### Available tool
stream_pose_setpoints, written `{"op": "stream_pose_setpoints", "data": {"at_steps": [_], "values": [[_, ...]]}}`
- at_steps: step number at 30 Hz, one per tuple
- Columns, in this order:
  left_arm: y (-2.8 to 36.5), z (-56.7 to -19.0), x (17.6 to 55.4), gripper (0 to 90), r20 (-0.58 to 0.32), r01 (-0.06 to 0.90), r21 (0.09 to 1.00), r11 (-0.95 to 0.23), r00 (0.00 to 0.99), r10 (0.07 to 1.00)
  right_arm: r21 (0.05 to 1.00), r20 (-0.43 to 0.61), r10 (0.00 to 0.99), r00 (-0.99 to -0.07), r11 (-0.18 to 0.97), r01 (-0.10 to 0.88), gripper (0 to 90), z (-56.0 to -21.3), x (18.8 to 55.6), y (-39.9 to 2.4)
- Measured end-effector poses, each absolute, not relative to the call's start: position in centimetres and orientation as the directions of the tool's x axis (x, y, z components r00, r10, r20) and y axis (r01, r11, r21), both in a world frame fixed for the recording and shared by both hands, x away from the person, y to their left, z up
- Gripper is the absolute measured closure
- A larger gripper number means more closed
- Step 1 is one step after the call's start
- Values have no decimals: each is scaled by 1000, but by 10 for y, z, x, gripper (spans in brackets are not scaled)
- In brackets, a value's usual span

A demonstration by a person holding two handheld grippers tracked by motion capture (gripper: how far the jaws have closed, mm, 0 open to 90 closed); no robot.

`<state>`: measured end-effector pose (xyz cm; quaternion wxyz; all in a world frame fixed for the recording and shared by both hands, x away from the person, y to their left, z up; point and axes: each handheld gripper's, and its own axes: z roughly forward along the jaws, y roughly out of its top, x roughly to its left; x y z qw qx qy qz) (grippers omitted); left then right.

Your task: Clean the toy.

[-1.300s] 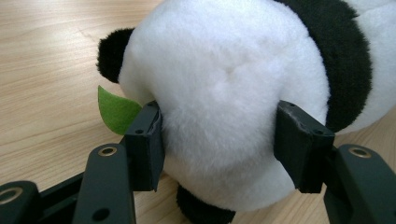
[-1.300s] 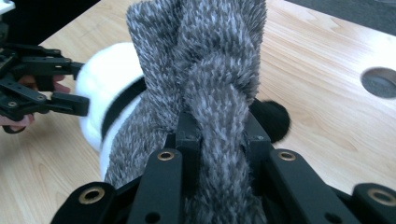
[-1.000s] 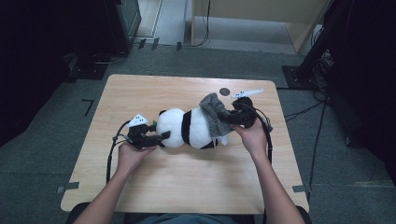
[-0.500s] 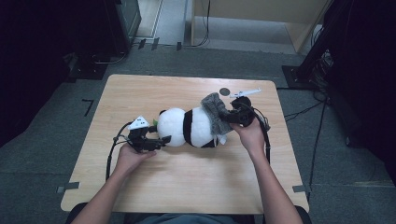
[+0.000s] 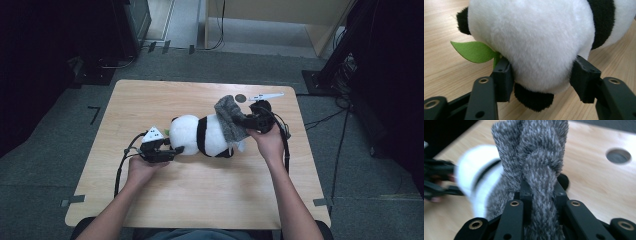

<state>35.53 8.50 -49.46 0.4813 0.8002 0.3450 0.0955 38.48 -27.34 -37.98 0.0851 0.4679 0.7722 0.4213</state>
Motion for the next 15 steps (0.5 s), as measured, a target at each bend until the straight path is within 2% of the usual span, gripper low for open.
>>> {"op": "stream_pose_setpoints", "data": {"at_steps": [7, 15], "values": [[85, -493, 355, 443, -185, 465, 835, -294, 741, 645, 768, 258, 718, -646, 253, 588, 771, -355, 371, -241], [86, -492, 355, 442, -194, 469, 836, -286, 739, 645, 767, 282, 637, -718, 301, 567, 770, -356, 369, -194]]}}
